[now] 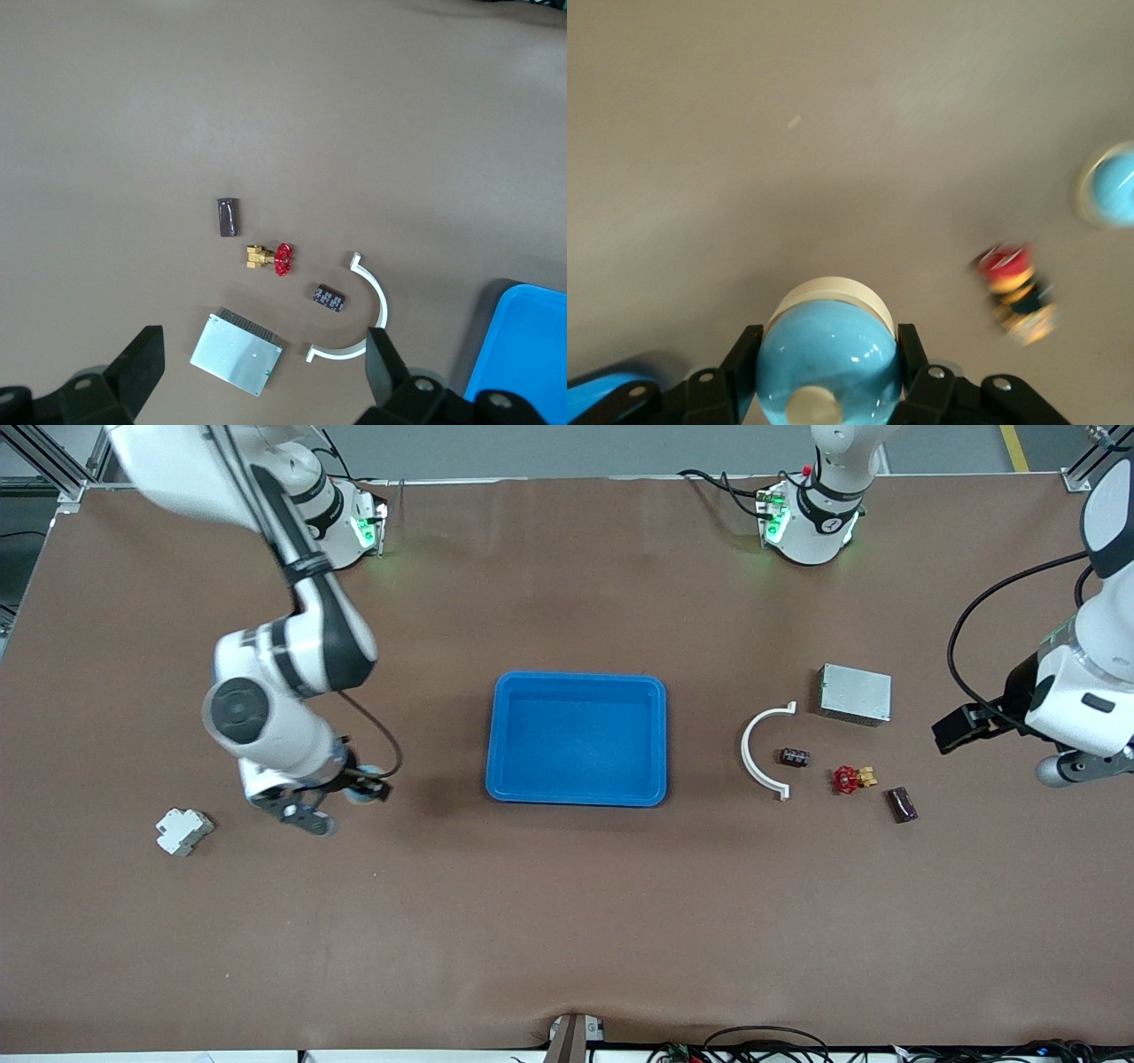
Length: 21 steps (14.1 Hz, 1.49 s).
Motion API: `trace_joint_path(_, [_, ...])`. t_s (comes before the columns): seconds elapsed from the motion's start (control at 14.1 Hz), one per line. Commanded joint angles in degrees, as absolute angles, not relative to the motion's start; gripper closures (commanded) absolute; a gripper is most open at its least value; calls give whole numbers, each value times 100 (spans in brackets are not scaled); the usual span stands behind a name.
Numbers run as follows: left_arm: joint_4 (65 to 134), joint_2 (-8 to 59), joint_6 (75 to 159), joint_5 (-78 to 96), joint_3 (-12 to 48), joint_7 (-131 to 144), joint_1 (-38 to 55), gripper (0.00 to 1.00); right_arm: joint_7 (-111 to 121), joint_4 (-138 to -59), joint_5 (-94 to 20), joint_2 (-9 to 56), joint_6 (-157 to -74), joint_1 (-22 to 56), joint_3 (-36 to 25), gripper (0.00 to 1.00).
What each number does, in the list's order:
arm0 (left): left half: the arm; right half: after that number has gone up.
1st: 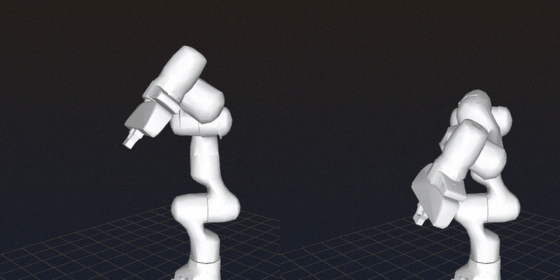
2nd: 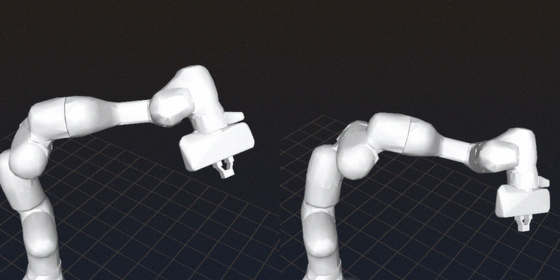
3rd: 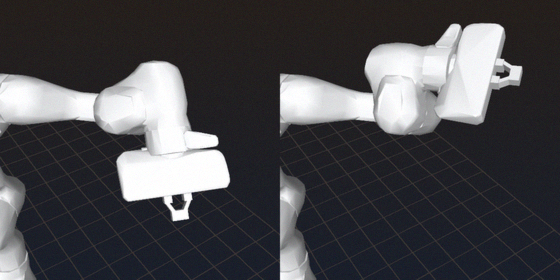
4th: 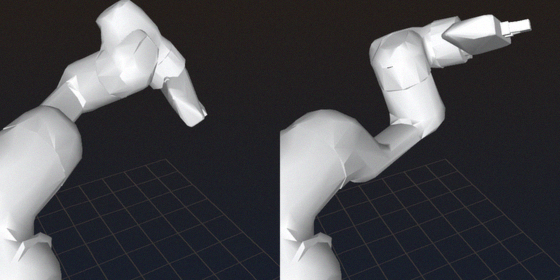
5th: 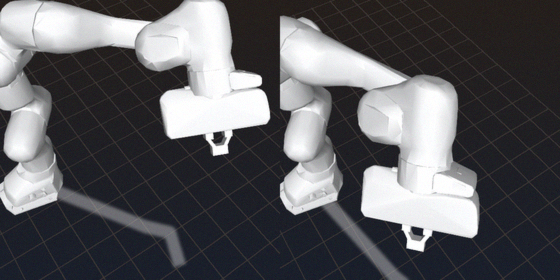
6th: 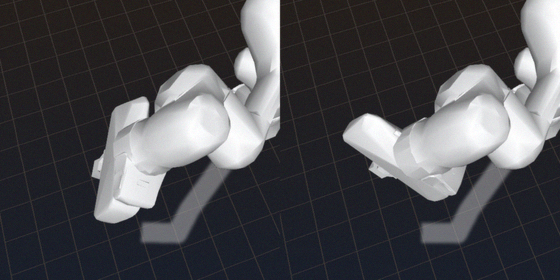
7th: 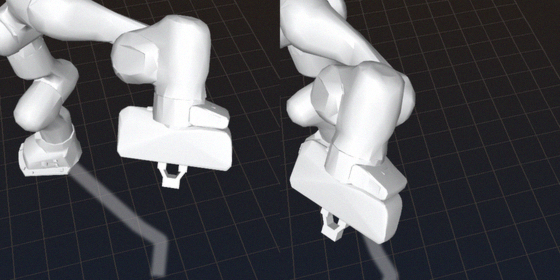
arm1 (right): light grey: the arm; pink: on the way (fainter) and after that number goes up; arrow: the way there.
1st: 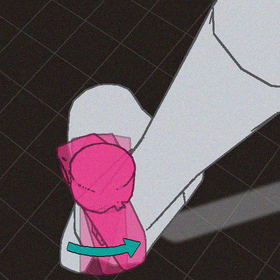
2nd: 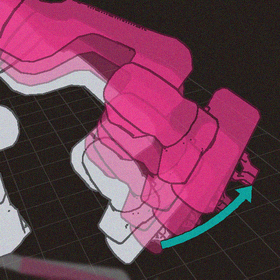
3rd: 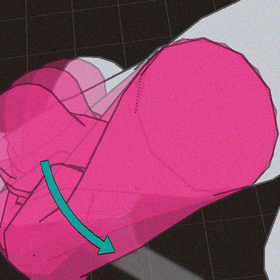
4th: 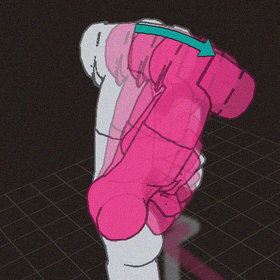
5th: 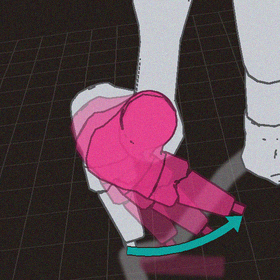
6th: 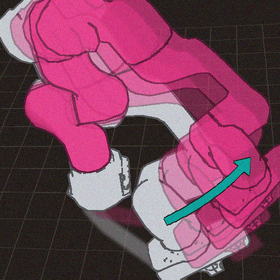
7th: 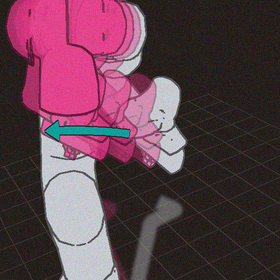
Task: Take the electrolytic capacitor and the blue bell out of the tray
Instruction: 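Carry the bell toward the first bell while the left gripper returns, then hold the bell beside the first bell and lower it with the right gripper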
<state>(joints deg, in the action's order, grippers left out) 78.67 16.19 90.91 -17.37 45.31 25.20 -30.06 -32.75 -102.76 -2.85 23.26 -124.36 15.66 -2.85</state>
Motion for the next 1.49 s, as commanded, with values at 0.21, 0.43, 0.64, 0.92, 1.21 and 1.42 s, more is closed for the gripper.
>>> trace_joint_path(0.21, [9355,-67,9762,7,1481,1322,-996,0,-1224,-10134,-316,2372,-12454,247,-141,100])
trace_joint_path(0.43, [9545,-264,9564,9,1082,1152,-546,0,-748,-9845,-316,2688,-12454,-105,-141,100])
trace_joint_path(0.64, [9378,-202,9300,9,1037,1134,-414,0,-642,-9476,-325,3145,-12463,-307,-132,100])
trace_joint_path(0.92, [9378,-220,9229,18,299,739,359,0,-668,-8975,-395,3656,-12428,-448,-114,100])
trace_joint_path(1.21, [9387,-413,9185,-53,26,738,695,0,-633,-8684,-598,3911,-12410,-510,-123,100])
trace_joint_path(1.42, [9264,-378,9114,-61,-9,773,686,0,-615,-8631,-580,4069,-12454,-562,-123,100])
